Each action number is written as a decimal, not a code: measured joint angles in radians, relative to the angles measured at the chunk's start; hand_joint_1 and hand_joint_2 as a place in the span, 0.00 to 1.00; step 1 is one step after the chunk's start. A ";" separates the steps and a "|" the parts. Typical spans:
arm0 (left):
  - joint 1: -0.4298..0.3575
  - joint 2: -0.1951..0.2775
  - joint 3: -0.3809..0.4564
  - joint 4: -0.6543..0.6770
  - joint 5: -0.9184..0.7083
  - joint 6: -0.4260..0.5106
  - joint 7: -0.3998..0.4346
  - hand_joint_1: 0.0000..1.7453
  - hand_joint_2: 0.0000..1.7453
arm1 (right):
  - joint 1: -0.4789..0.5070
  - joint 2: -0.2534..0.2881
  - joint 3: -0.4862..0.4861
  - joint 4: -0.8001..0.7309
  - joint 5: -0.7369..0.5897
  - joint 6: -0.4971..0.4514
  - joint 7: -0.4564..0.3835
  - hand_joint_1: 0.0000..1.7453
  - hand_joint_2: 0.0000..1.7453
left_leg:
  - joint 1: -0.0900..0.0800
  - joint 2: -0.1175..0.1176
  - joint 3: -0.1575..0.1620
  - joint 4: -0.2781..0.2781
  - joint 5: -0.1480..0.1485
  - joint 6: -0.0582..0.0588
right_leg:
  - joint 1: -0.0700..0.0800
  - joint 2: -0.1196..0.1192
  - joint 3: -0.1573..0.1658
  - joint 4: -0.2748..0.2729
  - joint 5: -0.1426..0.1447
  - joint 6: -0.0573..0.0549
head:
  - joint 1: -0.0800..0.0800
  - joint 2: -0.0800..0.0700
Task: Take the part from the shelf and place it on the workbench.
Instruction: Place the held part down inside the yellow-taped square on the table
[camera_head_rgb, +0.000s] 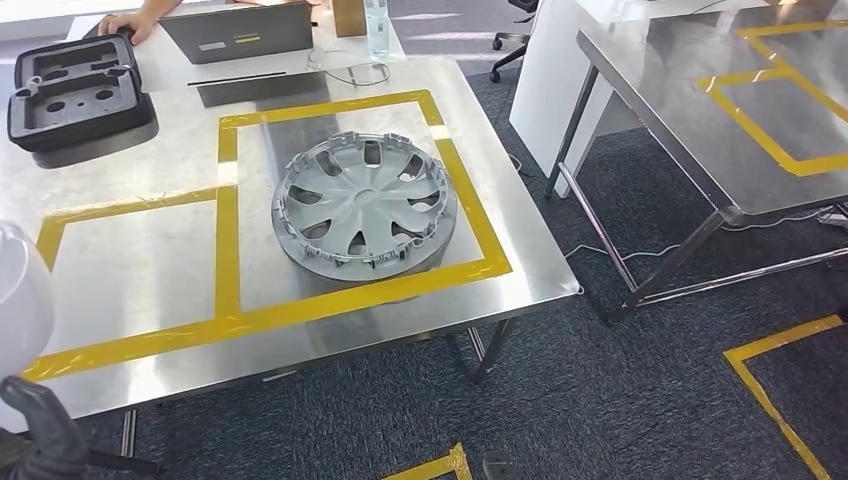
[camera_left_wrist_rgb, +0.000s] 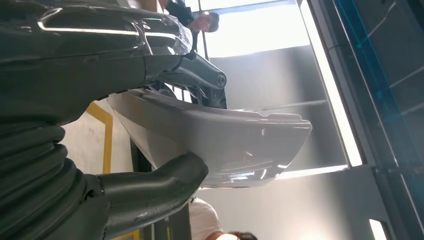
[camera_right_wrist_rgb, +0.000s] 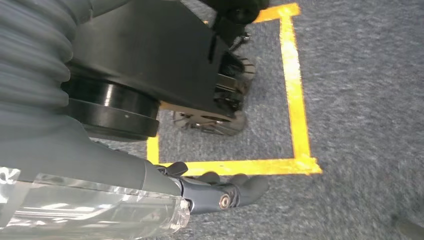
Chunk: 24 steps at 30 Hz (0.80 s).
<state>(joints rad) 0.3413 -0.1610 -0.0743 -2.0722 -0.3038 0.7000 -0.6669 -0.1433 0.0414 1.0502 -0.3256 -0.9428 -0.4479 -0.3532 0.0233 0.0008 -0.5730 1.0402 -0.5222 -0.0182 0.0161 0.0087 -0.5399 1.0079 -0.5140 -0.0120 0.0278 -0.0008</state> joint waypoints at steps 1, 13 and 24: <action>-0.002 0.003 -0.001 0.000 0.000 0.000 0.005 1.00 1.00 | -0.001 0.000 0.000 0.001 -0.002 -0.002 -0.004 0.00 1.00 | 0.001 -0.001 0.000 0.000 0.001 0.006 | -0.001 0.000 0.000 0.001 -0.001 0.002 | 0.002 0.000; -0.069 0.045 -0.039 0.022 -0.180 -0.002 0.215 1.00 1.00 | 0.014 -0.011 -0.001 0.005 0.011 -0.038 0.022 0.00 1.00 | 0.008 -0.019 0.005 -0.004 -0.001 0.016 | -0.011 -0.005 -0.035 0.049 0.007 0.010 | 0.041 0.000; -0.089 0.112 -0.036 0.022 -0.243 0.000 0.315 1.00 1.00 | 0.030 -0.019 -0.002 0.006 -0.019 -0.037 0.010 0.00 1.00 | 0.007 -0.002 -0.120 0.233 -0.110 -0.019 | -0.002 -0.006 0.003 -0.039 0.029 -0.024 | 0.017 0.000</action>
<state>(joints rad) 0.2518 -0.0492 -0.1102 -2.0501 -0.5466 0.7003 -0.3523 -0.1131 0.0221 1.0487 -0.3193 -0.9622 -0.4851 -0.3431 0.0301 -0.0015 -0.6934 1.2734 -0.6322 -0.0372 0.0139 0.0025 -0.5365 0.9693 -0.4849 -0.0363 0.0444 -0.0008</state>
